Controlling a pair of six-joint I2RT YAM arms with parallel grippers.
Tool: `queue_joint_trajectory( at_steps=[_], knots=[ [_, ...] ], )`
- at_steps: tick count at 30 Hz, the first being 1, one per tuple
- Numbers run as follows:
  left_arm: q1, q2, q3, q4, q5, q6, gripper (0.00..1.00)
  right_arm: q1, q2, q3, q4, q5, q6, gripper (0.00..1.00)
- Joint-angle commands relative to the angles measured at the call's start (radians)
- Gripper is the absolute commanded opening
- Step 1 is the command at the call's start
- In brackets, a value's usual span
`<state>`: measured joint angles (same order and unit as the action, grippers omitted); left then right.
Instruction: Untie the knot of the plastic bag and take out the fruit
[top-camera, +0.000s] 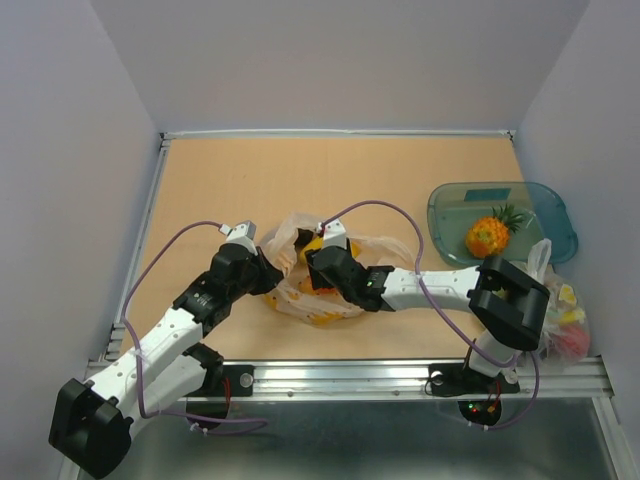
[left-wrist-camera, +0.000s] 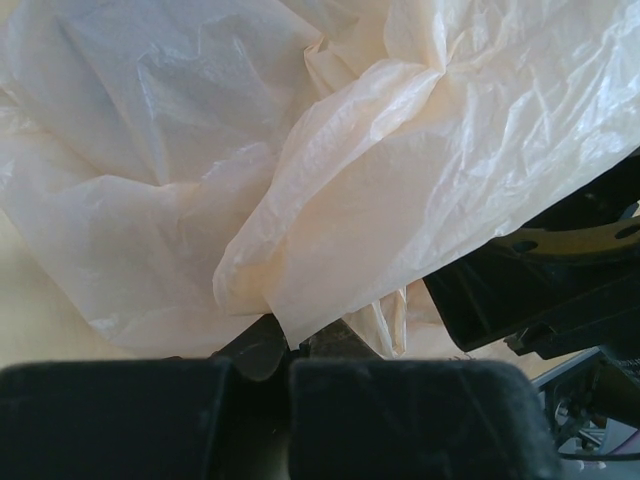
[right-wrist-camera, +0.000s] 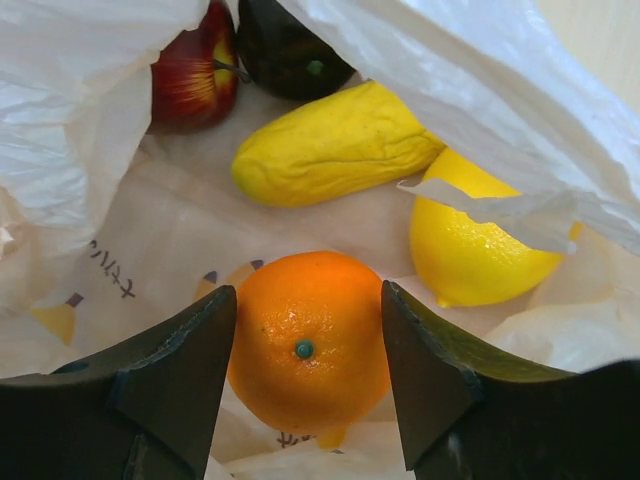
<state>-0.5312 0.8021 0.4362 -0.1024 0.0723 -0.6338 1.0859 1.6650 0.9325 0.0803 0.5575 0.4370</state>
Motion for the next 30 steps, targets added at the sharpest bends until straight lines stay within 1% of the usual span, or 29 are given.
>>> queue_joint_trajectory(
  at_steps=[1, 4, 5, 6, 8, 10, 13, 14, 15, 16, 19, 20, 21, 23, 26, 28, 30],
  knots=[
    [-0.009, -0.012, 0.007, 0.006, -0.023, 0.0, 0.0, -0.004, -0.01, -0.033, 0.069, -0.066, -0.009, 0.66],
    [-0.007, -0.011, 0.007, 0.006, -0.028, -0.001, 0.0, -0.003, -0.017, -0.055, 0.069, -0.091, -0.004, 0.76],
    [-0.009, -0.011, 0.007, 0.007, -0.029, -0.001, 0.0, -0.004, -0.017, -0.067, 0.068, -0.094, -0.001, 0.85],
    [-0.007, -0.011, 0.007, 0.007, -0.031, 0.0, 0.0, -0.004, -0.019, -0.07, 0.067, -0.096, -0.001, 0.88],
    [-0.009, -0.012, 0.007, 0.009, -0.034, 0.002, 0.0, -0.004, -0.007, -0.07, 0.064, -0.094, -0.004, 0.91],
    [-0.01, -0.014, 0.009, 0.009, -0.035, 0.002, 0.0, -0.006, 0.002, -0.064, 0.062, -0.087, -0.009, 0.9],
    [-0.009, -0.015, 0.007, 0.009, -0.037, 0.002, 0.0, -0.004, -0.004, -0.052, 0.062, -0.077, -0.018, 0.76],
    [-0.01, -0.018, 0.006, 0.009, -0.039, 0.0, 0.0, -0.004, -0.016, -0.047, 0.061, -0.079, -0.033, 0.6],
    [-0.012, -0.017, 0.006, 0.009, -0.042, -0.001, 0.0, -0.003, -0.024, -0.035, 0.061, -0.079, -0.043, 0.43],
    [-0.01, -0.018, 0.006, 0.009, -0.042, -0.001, 0.0, -0.003, -0.037, -0.032, 0.059, -0.08, -0.061, 0.35],
    [-0.012, -0.02, 0.007, 0.007, -0.045, 0.0, 0.0, -0.004, -0.122, -0.015, 0.042, -0.074, -0.09, 0.18],
    [-0.012, -0.021, 0.007, 0.006, -0.045, -0.001, 0.0, -0.004, -0.148, -0.006, 0.03, -0.07, -0.098, 0.11],
    [-0.012, -0.023, 0.007, 0.001, -0.052, -0.004, 0.0, -0.004, -0.204, 0.006, 0.01, -0.065, -0.119, 0.08],
    [-0.013, -0.03, 0.007, 0.0, -0.058, -0.007, 0.0, -0.003, -0.26, 0.046, -0.014, -0.071, -0.167, 0.05],
    [-0.013, -0.032, 0.004, -0.002, -0.063, -0.009, 0.0, -0.004, -0.356, 0.089, -0.031, -0.065, -0.216, 0.05],
    [-0.015, -0.018, 0.006, 0.001, -0.065, -0.006, 0.0, -0.014, -0.427, 0.114, -0.033, -0.03, -0.28, 0.05],
    [-0.013, -0.003, 0.01, 0.001, -0.065, -0.001, 0.0, -0.029, -0.464, 0.129, -0.036, 0.021, -0.319, 0.05]
  ],
)
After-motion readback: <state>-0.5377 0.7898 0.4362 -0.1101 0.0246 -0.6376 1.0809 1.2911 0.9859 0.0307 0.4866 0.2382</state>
